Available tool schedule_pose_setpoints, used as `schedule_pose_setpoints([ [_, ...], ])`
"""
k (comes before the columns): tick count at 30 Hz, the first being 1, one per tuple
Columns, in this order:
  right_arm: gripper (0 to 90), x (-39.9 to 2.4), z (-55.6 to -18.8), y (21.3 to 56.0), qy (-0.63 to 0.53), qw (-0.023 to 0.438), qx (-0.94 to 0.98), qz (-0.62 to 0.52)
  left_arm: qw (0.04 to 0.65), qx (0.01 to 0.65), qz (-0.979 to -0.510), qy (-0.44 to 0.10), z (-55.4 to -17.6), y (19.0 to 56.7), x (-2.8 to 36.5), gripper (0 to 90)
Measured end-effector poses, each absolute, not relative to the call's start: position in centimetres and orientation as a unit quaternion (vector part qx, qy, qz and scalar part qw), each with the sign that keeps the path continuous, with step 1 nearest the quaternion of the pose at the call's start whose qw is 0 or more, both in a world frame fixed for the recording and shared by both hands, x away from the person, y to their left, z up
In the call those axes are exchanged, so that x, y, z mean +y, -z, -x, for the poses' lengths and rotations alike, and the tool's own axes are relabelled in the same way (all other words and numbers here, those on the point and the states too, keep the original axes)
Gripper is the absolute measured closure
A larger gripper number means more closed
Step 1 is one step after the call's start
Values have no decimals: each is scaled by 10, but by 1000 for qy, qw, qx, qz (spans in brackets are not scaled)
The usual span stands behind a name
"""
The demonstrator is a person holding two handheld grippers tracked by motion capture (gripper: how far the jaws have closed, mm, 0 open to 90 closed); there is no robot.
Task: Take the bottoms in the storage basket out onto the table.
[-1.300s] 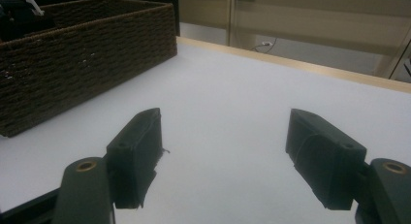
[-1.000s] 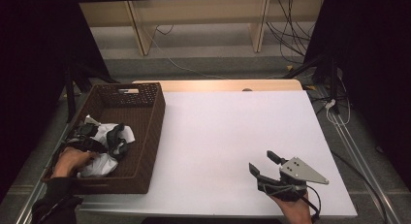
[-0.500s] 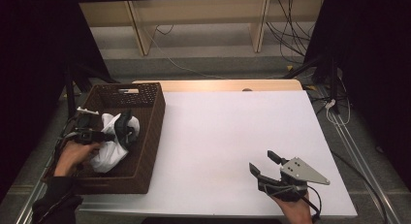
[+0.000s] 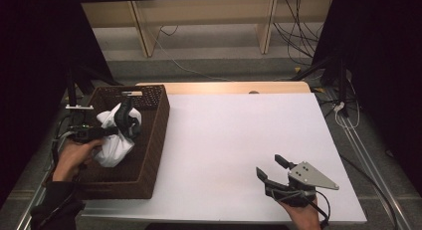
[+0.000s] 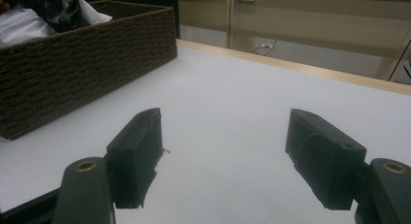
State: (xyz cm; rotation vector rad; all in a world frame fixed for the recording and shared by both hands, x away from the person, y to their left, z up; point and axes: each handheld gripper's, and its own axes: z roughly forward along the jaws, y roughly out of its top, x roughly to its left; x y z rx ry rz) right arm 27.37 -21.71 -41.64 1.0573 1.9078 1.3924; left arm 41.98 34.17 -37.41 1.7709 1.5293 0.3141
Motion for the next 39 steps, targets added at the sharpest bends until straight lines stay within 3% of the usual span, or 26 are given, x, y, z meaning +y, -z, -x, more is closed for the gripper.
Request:
schedule_pose_setpoints([
  [39,302,-218,-273,416,-518,274,708,-394,504,522,-681,-99,-400,330,305,745],
])
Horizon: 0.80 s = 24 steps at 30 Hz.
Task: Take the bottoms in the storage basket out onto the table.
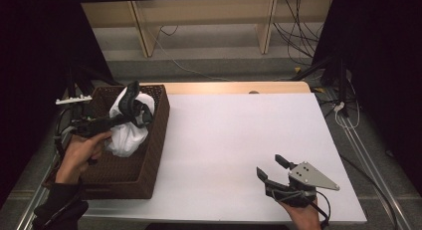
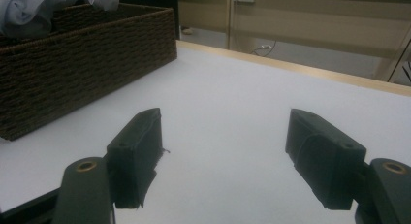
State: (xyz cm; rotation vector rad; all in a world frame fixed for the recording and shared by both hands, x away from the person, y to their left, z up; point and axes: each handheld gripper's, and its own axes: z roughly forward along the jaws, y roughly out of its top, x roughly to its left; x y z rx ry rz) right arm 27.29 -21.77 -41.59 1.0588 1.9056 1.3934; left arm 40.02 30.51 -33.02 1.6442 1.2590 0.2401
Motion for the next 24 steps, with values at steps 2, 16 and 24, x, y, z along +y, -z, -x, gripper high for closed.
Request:
schedule_pose_setpoints([
  [2,302,-218,-273,416,-518,274,708,-394,511,513,-683,-98,-398,327,301,745],
  [16,302,-218,-272,416,-517,274,710,-393,535,471,-696,-85,-388,314,271,745],
  [24,302,-218,-272,416,-517,275,709,-393,538,446,-712,-72,-383,312,250,745],
])
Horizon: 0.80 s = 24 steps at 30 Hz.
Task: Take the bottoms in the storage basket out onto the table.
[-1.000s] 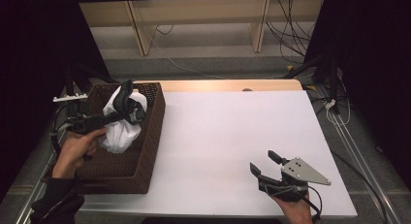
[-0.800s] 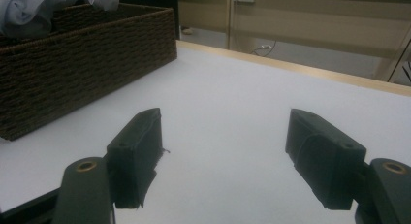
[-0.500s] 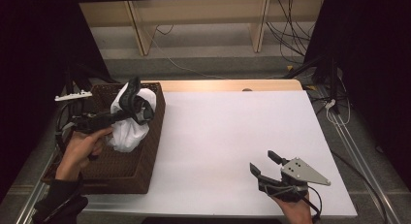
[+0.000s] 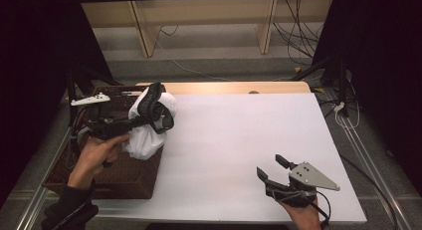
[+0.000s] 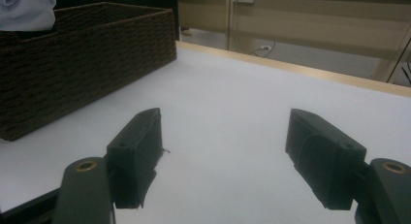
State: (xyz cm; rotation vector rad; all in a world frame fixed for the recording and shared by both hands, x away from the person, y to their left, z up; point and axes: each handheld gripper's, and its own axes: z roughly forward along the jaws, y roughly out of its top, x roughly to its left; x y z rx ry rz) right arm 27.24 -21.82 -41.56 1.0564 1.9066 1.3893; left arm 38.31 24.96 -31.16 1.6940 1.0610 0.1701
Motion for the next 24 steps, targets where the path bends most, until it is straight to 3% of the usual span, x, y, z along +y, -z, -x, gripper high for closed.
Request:
schedule_pose_setpoints([
  [24,302,-219,-274,417,-521,272,703,-401,520,401,-753,-43,-393,324,184,745],
])
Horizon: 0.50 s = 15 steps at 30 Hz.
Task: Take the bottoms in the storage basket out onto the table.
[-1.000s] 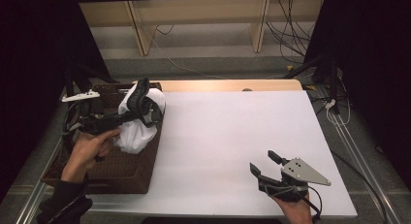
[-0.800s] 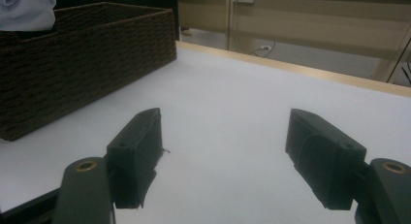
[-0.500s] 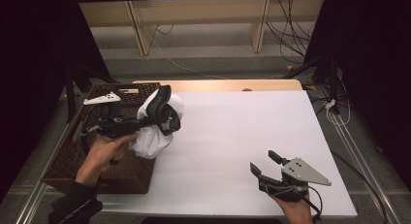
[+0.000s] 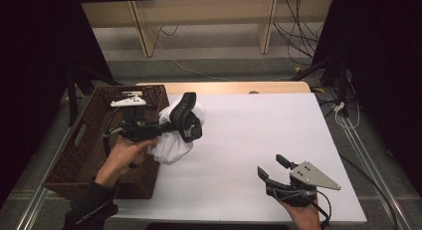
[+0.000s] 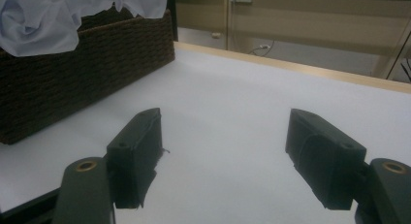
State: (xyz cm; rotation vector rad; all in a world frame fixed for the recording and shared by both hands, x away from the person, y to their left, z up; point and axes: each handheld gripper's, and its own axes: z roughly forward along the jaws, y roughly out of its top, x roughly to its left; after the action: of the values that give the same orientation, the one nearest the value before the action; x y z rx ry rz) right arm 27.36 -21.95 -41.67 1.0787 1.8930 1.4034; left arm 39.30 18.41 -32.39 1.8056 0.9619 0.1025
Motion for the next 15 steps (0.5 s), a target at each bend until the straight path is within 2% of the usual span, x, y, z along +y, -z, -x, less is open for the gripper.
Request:
schedule_pose_setpoints([
  [15,302,-220,-273,416,-522,273,703,-399,509,393,-765,-36,-405,336,147,745],
])
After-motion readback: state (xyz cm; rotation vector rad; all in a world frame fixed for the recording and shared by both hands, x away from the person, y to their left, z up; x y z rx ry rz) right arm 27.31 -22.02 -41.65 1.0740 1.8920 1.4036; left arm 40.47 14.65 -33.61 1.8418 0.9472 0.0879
